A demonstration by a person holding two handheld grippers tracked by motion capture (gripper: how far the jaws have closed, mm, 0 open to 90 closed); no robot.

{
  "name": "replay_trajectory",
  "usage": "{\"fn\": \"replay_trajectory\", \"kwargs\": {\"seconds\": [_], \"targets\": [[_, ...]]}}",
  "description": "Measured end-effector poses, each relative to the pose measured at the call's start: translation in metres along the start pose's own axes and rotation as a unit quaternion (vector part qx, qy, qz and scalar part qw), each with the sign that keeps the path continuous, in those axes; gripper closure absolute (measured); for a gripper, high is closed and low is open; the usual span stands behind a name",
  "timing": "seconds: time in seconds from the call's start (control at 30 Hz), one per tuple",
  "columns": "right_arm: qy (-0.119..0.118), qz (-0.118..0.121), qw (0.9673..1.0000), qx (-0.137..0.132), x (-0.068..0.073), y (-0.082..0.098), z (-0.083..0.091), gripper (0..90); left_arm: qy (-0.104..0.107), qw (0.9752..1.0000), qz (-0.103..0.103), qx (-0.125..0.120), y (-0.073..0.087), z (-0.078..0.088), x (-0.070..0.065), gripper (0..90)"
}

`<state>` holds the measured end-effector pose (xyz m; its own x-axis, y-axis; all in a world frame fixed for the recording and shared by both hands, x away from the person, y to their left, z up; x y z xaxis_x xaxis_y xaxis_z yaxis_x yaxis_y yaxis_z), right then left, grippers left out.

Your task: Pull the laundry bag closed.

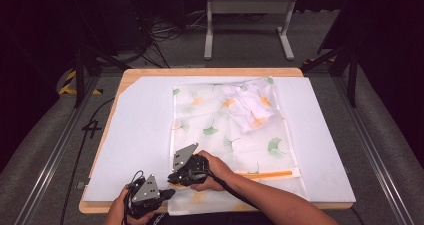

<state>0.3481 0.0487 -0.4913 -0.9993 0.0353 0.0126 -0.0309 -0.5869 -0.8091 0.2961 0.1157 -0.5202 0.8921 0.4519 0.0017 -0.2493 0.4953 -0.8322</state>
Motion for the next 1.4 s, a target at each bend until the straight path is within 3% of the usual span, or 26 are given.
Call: {"fn": "replay_trajectory", "kwargs": {"seconds": [0.37, 0.73, 0.83, 1.0, 1.03, 1.17, 1.4], "targets": [[0.006, -0.004, 0.9999, 0.009, 0.001, 0.018, 0.014, 86.9, 0.004, 1.0000, 0.005, 0.000, 0.000, 0.000, 0.000, 90.0], [0.011, -0.020, 0.9997, -0.003, -0.003, 0.021, 0.018, 79.5, 0.006, 0.9999, 0.009, -0.002, 0.000, 0.000, 0.000, 90.0], [0.013, -0.038, 0.9990, -0.018, -0.007, 0.013, 0.016, 72.4, 0.006, 0.9999, 0.008, -0.002, 0.000, 0.000, 0.000, 90.0], [0.012, -0.058, 0.9979, -0.025, -0.013, 0.005, 0.010, 68.4, 0.006, 0.9999, 0.009, -0.003, 0.000, 0.000, 0.000, 90.0], [0.002, -0.072, 0.9971, -0.024, -0.015, 0.004, 0.006, 68.0, 0.005, 1.0000, 0.008, -0.003, 0.000, 0.000, 0.000, 90.0], [-0.006, -0.076, 0.9970, -0.014, -0.015, 0.003, -0.004, 65.7, 0.005, 1.0000, 0.005, -0.003, 0.000, 0.000, 0.000, 90.0], [-0.001, -0.078, 0.9969, 0.010, -0.021, 0.011, -0.006, 73.3, 0.004, 1.0000, 0.005, -0.003, 0.000, 0.000, 0.000, 90.0]]}}
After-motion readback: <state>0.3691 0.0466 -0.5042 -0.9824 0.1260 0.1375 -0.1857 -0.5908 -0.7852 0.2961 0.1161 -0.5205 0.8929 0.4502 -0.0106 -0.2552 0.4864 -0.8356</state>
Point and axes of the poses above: each handheld gripper's, and its own axes: z roughly backward along the jaws, y roughly out of its underside, x roughly to its left, the point moved 9 cm from there along -z, roughly forward along the jaws, and after that the axes turned 9 degrees about -x, right-handed, at the moved point
